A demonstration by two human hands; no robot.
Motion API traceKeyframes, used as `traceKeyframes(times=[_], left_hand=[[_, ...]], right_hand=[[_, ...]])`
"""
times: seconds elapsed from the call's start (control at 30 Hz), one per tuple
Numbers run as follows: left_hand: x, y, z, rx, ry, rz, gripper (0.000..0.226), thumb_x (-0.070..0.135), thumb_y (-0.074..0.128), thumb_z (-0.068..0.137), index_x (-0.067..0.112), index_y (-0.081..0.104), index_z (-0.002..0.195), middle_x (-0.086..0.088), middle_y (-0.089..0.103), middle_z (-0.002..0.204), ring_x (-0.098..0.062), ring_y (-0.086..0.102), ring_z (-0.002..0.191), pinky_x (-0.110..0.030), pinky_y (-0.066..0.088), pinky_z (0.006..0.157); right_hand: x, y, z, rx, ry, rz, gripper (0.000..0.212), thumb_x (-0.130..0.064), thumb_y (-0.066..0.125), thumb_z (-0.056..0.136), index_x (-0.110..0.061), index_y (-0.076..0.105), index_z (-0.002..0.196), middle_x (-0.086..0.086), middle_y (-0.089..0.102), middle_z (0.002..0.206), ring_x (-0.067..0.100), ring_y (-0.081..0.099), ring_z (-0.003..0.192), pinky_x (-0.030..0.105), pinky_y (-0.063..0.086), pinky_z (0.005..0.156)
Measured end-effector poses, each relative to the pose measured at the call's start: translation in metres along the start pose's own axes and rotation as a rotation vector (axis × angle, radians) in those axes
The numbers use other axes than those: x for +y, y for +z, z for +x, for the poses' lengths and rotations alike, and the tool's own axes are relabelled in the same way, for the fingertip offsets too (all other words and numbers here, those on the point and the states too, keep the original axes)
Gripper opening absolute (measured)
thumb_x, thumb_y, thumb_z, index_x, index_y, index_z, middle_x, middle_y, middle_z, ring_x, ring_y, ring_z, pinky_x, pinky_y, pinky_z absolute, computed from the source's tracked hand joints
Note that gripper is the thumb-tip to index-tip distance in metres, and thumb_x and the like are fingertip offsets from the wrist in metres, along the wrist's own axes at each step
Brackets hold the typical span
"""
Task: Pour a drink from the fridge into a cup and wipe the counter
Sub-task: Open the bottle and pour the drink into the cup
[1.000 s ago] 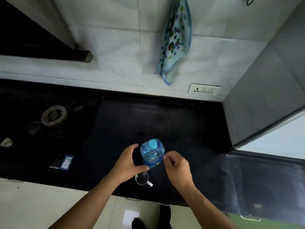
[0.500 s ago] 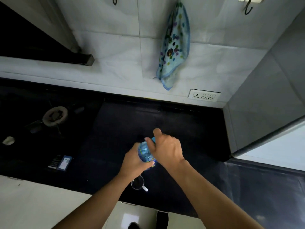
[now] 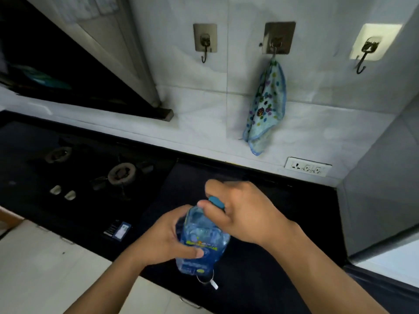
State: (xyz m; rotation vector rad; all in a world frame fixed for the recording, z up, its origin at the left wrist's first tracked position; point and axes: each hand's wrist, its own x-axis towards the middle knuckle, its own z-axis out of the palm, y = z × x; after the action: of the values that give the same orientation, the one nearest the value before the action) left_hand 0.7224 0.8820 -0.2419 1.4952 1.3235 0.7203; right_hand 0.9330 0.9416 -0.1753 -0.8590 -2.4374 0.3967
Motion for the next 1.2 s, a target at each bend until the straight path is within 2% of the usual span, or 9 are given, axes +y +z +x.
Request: traceKeyframes(times=[0.13,0.3,0.5,0.7,0.77,0.87,0.97,1.07,1.2], left_hand=[[-0.002,-0.002,-0.004,0.178,-0.058,0.098,0.056,0.019,0.094,0.059,0.033,0.064,0.105,0.001,0.075,0.101,-0.013,0.073,0.091,-0.034,0.059,0.082],[-0.011,0.012,-0.001,0.379,-0.075,0.265,0.060,0.032,0.092,0.053,0.036,0.060,0.103,0.012,0.072,0.094,-0.001,0.069,0.086,-0.030,0.058,0.080],[-0.020,-0.028,-0.019,0.119,-0.076,0.045,0.057,0.014,0.093,0.062,0.028,0.065,0.109,-0.007,0.073,0.106,-0.024,0.072,0.099,-0.048,0.058,0.089],[-0.026,-0.030,-0.024,0.176,-0.095,0.209,0.059,0.027,0.093,0.056,0.034,0.064,0.106,0.011,0.074,0.099,-0.005,0.072,0.089,-0.036,0.060,0.084],[-0.036,-0.043,-0.027,0.138,-0.081,0.173,0.060,0.023,0.094,0.056,0.034,0.064,0.106,0.009,0.074,0.099,-0.008,0.073,0.090,-0.038,0.060,0.085],[-0.053,-0.079,-0.032,0.001,-0.062,0.089,0.062,0.018,0.094,0.060,0.036,0.065,0.111,-0.001,0.074,0.106,-0.018,0.073,0.097,-0.043,0.059,0.089],[-0.066,-0.102,-0.032,-0.039,-0.055,0.058,0.060,0.017,0.094,0.061,0.037,0.066,0.110,-0.003,0.075,0.106,-0.021,0.074,0.098,-0.047,0.059,0.089],[-0.077,-0.113,-0.028,-0.041,-0.011,0.123,0.062,0.022,0.094,0.058,0.038,0.064,0.109,0.006,0.076,0.103,-0.013,0.074,0.094,-0.042,0.059,0.088],[-0.085,-0.123,-0.018,-0.041,0.049,0.256,0.062,0.035,0.090,0.051,0.036,0.063,0.107,0.014,0.072,0.100,-0.003,0.070,0.091,-0.032,0.058,0.084]], right_hand=[[0.005,0.007,0.012,-0.074,0.058,-0.049,0.020,-0.040,0.050,0.097,-0.020,0.053,0.097,0.001,0.057,0.085,0.025,0.058,0.075,0.034,0.042,0.062],[0.006,0.043,0.029,-0.135,0.496,-0.292,0.051,-0.057,0.033,0.100,-0.013,0.059,0.098,0.013,0.069,0.095,0.036,0.065,0.089,0.034,0.036,0.064],[-0.008,0.028,0.022,-0.141,-0.074,0.097,0.018,-0.039,0.052,0.097,-0.021,0.058,0.099,-0.003,0.053,0.088,0.015,0.053,0.081,0.027,0.041,0.071],[-0.022,0.061,0.033,-0.087,0.469,-0.264,0.040,-0.055,0.038,0.098,-0.022,0.043,0.075,0.008,0.067,0.079,0.034,0.065,0.075,0.034,0.039,0.060],[-0.029,0.072,0.033,-0.021,0.313,-0.195,0.039,-0.053,0.039,0.098,-0.022,0.041,0.074,0.006,0.064,0.072,0.031,0.061,0.067,0.032,0.037,0.057],[-0.039,0.078,0.034,-0.026,0.017,0.040,0.020,-0.036,0.050,0.099,-0.019,0.060,0.096,-0.004,0.059,0.088,0.016,0.057,0.079,0.028,0.046,0.073],[-0.051,0.088,0.038,-0.074,0.114,0.098,0.039,-0.037,0.055,0.097,-0.024,0.054,0.133,-0.006,0.058,0.123,0.011,0.055,0.110,0.024,0.043,0.099],[-0.074,0.106,0.046,0.094,0.434,-0.108,0.052,-0.068,0.037,0.092,-0.022,0.058,0.104,-0.005,0.064,0.085,0.019,0.064,0.076,0.036,0.054,0.068],[-0.081,0.123,0.049,0.162,0.590,-0.174,0.039,-0.051,0.045,0.095,-0.020,0.044,0.072,-0.004,0.045,0.051,0.023,0.047,0.048,0.033,0.038,0.048]])
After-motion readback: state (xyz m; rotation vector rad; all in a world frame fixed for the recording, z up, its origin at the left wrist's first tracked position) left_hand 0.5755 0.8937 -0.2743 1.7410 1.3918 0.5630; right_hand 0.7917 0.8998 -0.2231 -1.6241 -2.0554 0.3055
